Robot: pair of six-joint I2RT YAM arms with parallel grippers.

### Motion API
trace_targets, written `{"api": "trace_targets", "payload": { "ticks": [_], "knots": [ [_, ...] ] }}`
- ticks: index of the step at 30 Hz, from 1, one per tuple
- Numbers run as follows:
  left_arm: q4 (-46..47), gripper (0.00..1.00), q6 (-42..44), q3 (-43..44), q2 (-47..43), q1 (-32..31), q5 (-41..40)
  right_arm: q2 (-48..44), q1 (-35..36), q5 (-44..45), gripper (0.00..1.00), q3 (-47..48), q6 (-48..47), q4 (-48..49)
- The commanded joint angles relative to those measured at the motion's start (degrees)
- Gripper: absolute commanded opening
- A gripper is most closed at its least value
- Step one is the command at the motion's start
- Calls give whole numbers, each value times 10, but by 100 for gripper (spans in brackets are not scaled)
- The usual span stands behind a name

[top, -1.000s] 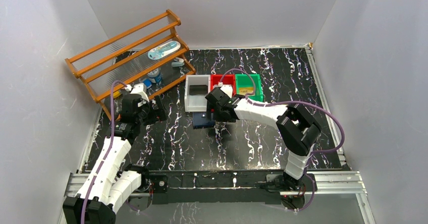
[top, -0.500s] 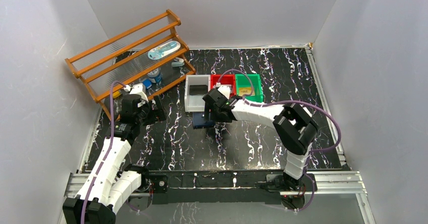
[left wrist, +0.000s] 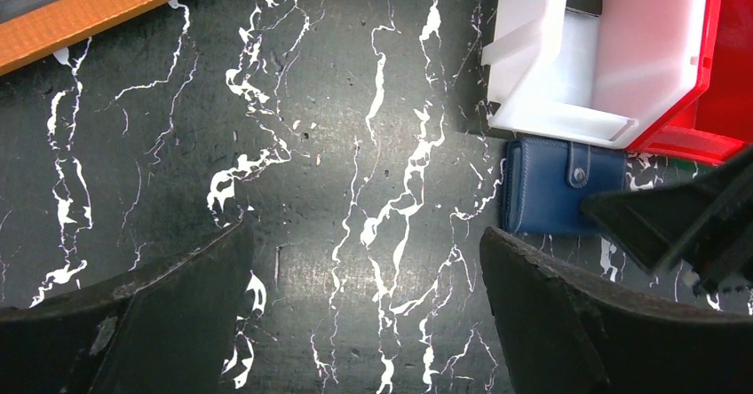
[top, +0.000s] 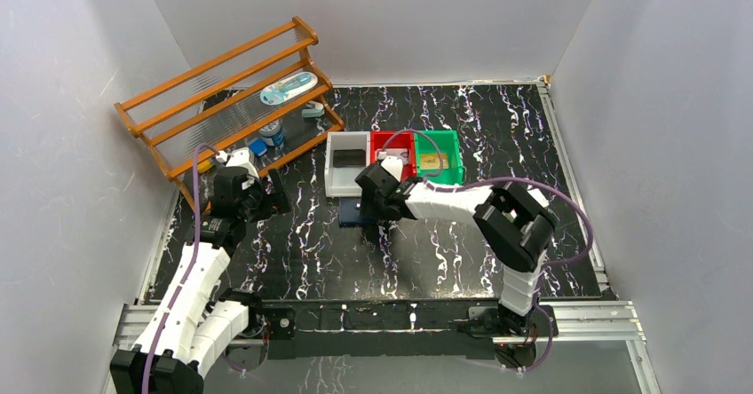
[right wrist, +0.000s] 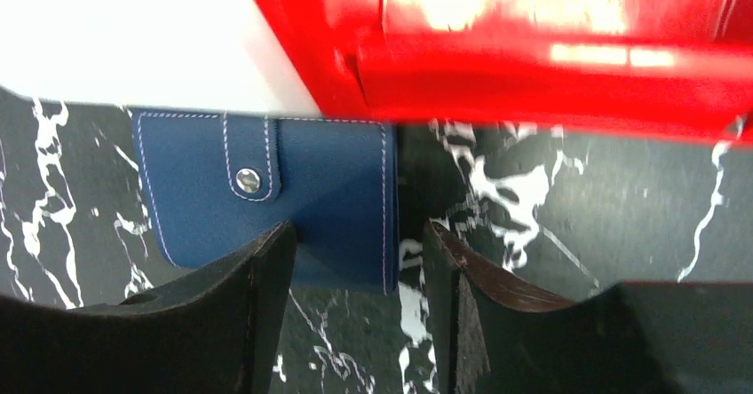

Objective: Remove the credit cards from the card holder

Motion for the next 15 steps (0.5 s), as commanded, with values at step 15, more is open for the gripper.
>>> {"api": "trace_targets", "payload": {
  "ticks": [15],
  "knots": [
    [-9,98,-8,9,-9,-1,6,-265,104,45,82,-132,19,-74]
  ]
}}
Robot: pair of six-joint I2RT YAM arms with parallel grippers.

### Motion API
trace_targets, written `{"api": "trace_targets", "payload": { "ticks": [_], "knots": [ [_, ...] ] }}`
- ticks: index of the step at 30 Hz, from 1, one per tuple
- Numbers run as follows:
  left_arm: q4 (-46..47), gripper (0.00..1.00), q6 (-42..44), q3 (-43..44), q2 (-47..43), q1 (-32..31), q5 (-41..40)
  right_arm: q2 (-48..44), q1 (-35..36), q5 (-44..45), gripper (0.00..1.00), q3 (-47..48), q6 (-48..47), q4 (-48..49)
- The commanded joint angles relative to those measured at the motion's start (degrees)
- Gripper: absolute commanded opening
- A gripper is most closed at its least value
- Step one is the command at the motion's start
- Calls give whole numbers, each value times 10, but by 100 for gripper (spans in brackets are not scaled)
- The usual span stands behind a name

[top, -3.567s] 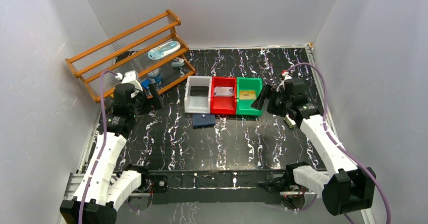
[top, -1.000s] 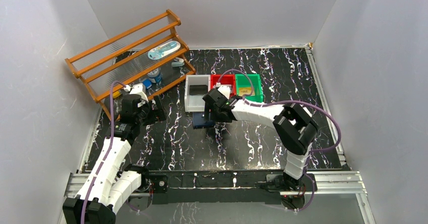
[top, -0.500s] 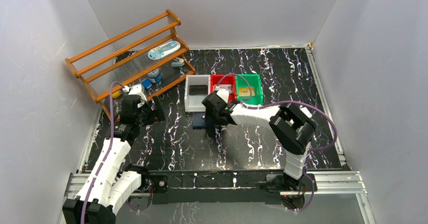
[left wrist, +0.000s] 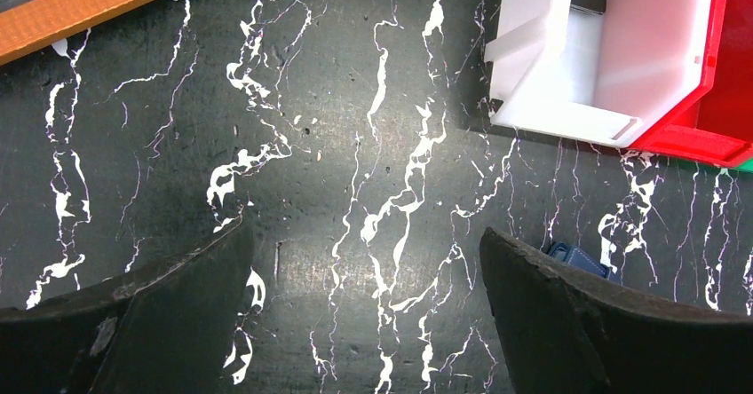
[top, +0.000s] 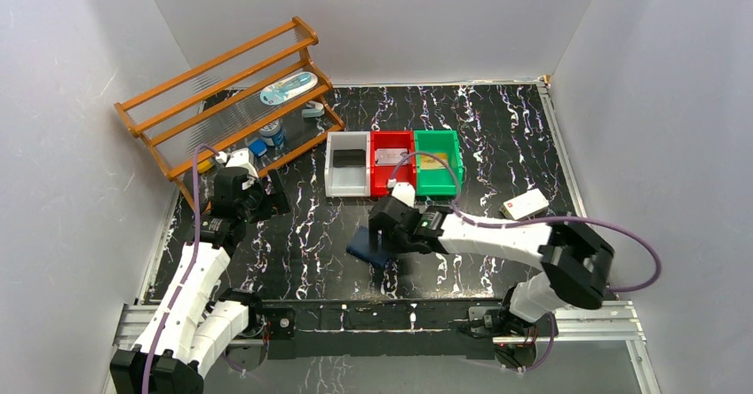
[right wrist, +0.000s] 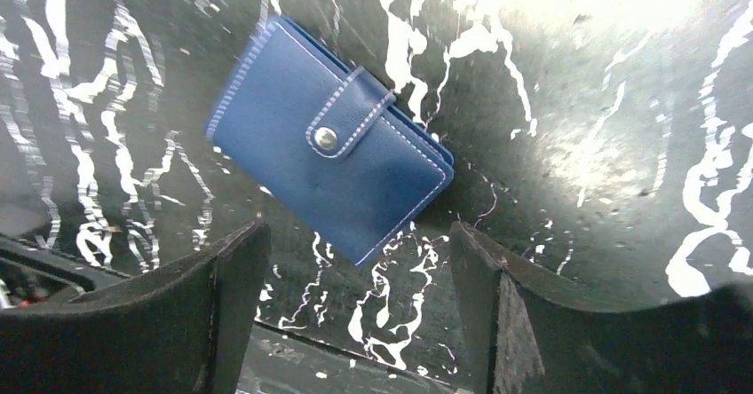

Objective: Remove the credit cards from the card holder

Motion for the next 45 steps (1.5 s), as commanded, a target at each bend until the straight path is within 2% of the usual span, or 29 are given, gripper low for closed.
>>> {"api": "trace_targets", "payload": {
  "ticks": [1,4,8,13,17,23,26,30,34,37,40,45],
  "knots": [
    [-3,98,-3,9,-8,-1,8,-71,-2,77,84,30,-51,-1],
    [-5,98,-3,10,-5,-1,5,-55,-2,90,87,49,-134,37],
    [-6,98,-7,10,-7,-1,3,20,-3,102,83,129,-195,-35],
    [-8,98,-7,10,-8,-1,0,86,-3,44,78,146,-236,-39],
    [-8,98,-8,11,-7,-1,-4,123,-3,2,77,147,-241,-27],
    [-9,98,-7,12,0,-1,-2,186,-3,68,76,161,-139,-123],
    [-9,98,-8,12,2,-1,1,170,-3,44,73,121,-45,-118],
    [-9,98,-9,11,3,-1,1,107,-1,-20,73,26,65,-20],
    [-10,98,-12,11,5,-1,2,60,0,-23,73,-22,130,49],
    [-10,98,-12,11,8,-1,3,43,-1,-13,74,3,120,48],
    [-12,98,-11,12,9,-1,3,26,-1,27,79,45,67,10],
    [-13,98,-14,11,2,-1,-5,24,-1,115,88,94,-76,-40]
  ]
}}
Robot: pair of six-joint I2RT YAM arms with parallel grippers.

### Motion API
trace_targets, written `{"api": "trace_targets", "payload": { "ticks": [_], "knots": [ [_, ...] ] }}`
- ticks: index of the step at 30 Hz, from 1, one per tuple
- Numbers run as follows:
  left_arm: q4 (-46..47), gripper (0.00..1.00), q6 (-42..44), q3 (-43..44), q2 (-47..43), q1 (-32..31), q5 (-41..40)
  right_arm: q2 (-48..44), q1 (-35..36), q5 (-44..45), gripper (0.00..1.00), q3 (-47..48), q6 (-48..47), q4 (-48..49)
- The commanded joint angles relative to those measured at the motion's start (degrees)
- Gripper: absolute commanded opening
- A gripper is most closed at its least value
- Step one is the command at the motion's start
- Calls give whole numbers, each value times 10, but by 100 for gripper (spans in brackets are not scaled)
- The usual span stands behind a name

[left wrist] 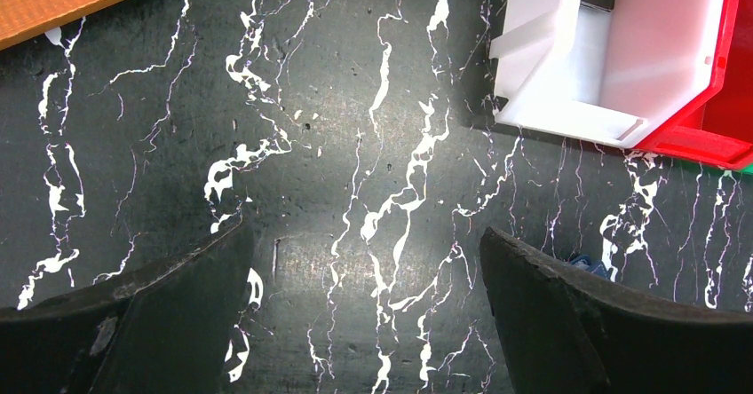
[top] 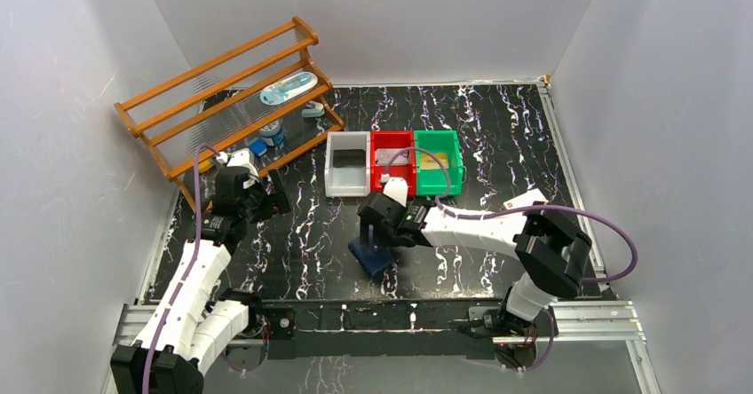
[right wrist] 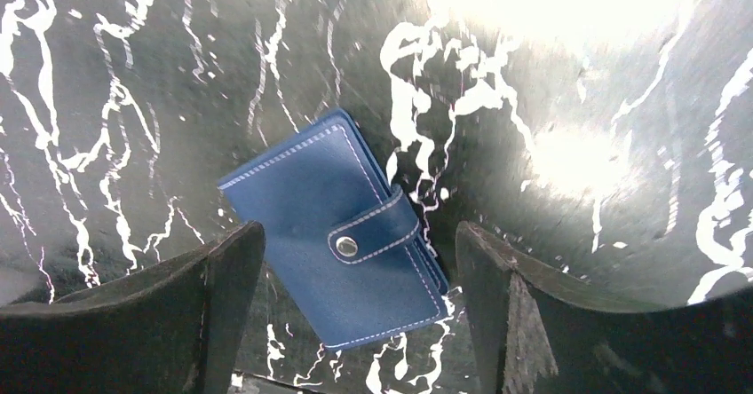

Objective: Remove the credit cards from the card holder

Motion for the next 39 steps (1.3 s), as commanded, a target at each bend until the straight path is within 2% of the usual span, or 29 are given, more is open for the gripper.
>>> {"api": "trace_targets", "payload": {
  "ticks": [1,4,7,14,17,19,23,26,28,30,35,38,39],
  "knots": [
    [-12,98,-5,12,-10,-1,-7,-22,3,76,87,55,-148,-37],
    [-12,98,-4,12,-8,-1,-10,-5,3,35,84,66,-206,-36],
    [-12,98,-3,13,-6,-1,-10,16,3,-2,77,77,-202,-53],
    [-12,98,-3,13,-4,-1,-10,26,4,-79,64,33,-184,-5],
    [-12,98,-3,13,0,-1,-9,37,4,-30,55,34,-96,-57],
    [-12,98,-4,14,1,-1,-8,36,4,-25,55,20,-48,-60],
    [-13,99,-5,12,-2,-1,-2,8,4,-62,50,-41,47,10],
    [-13,98,-11,9,-5,-1,13,-28,15,-99,43,-99,106,115],
    [-11,98,-13,7,-5,-1,19,-48,44,-89,48,-123,114,193],
    [-11,98,-13,8,-3,-1,16,-56,60,-64,55,-105,111,190],
    [-12,98,-13,7,-5,-1,17,-48,62,58,69,-6,77,-11],
    [-12,98,-13,7,-6,-1,15,-35,62,117,90,43,40,-92],
    [-13,98,-13,7,-6,-1,10,-26,62,130,95,60,33,-118]
  ]
}}
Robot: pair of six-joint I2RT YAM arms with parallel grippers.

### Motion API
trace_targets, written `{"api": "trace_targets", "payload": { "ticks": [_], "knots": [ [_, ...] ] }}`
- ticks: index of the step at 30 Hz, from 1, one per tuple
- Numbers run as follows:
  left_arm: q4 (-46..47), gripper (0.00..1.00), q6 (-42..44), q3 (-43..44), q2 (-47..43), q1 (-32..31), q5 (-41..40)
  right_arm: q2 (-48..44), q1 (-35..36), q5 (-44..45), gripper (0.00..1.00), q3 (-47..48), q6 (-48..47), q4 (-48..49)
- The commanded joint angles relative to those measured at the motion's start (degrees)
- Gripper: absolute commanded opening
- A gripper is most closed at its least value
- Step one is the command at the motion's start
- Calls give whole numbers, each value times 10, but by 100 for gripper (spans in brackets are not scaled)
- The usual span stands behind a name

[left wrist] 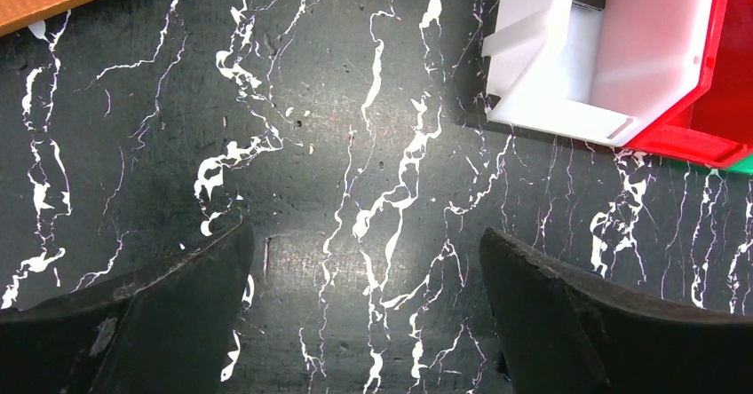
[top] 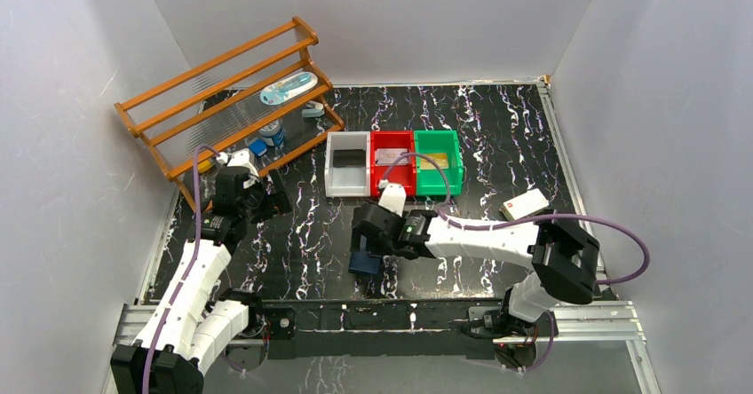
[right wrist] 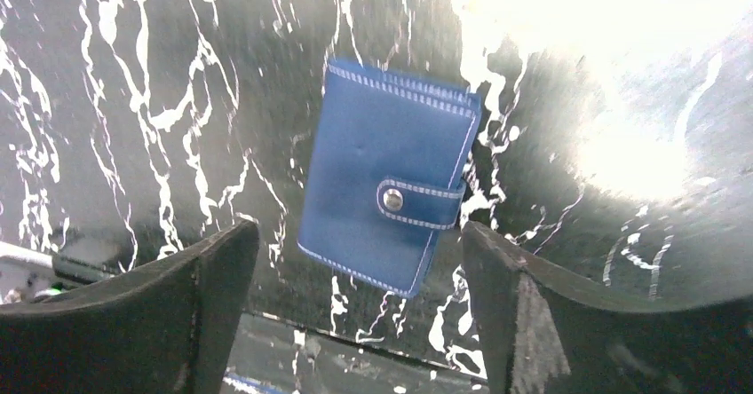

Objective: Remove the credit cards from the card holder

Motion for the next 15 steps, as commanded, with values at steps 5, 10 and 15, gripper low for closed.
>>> {"api": "trace_targets", "payload": {
  "ticks": [5,10,15],
  "knots": [
    [-16,98,-3,9,-8,-1,-8,46,-3,98,93,106,-44,-165],
    [-16,98,-4,9,-10,-1,-4,75,-3,47,78,98,-24,-123],
    [-16,98,-4,8,-10,-1,0,113,-3,29,73,128,-23,-112]
  ]
}}
